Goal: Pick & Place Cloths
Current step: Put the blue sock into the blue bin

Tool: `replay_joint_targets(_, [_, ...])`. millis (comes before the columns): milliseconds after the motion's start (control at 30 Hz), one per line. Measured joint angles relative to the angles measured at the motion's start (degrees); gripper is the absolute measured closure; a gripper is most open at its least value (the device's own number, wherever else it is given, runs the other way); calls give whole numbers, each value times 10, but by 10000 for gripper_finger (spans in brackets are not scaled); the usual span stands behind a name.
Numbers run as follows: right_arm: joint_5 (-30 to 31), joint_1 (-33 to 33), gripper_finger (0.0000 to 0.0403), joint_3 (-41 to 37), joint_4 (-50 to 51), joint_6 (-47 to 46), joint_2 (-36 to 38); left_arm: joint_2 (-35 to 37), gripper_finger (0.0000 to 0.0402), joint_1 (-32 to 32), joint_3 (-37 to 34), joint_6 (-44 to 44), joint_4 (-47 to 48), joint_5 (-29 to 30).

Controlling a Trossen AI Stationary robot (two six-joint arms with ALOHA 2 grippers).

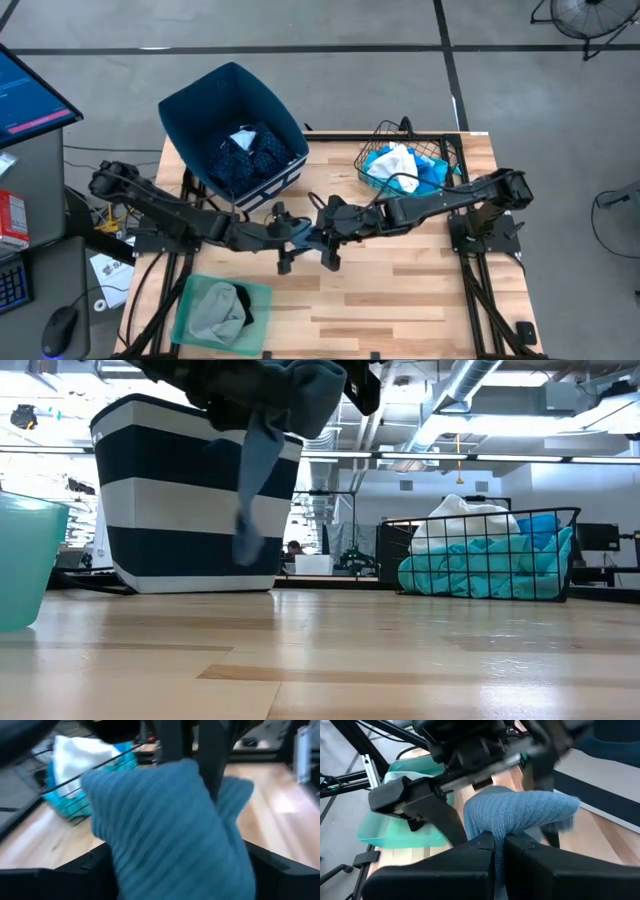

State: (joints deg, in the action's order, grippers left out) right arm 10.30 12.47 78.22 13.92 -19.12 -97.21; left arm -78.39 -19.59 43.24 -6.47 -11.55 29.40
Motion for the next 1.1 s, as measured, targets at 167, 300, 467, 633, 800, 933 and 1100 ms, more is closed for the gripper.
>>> replay_joint_targets(167, [-1,6,402,0,1,0,0,-16,139,7,0,-18,-51,-25])
replay_joint_targets(300, [1,10,402,0,2,0,0,-6,231,5,0,-52,-45,-30])
replay_joint_targets(467, [1,10,388,1,-1,0,1,10,380,-5,0,-78,-32,-30])
replay_joint_targets(633, [-8,10,350,4,0,0,1,18,396,-17,0,-85,-24,-29])
replay_joint_targets(800, [-42,10,295,34,35,11,26,65,399,-59,0,-152,43,-29])
replay_joint_targets(933, [-49,11,251,50,60,17,70,129,400,-131,0,-198,104,-29])
replay_joint_targets(1100, [-47,15,215,50,74,17,120,198,400,-245,1,-293,153,-29])
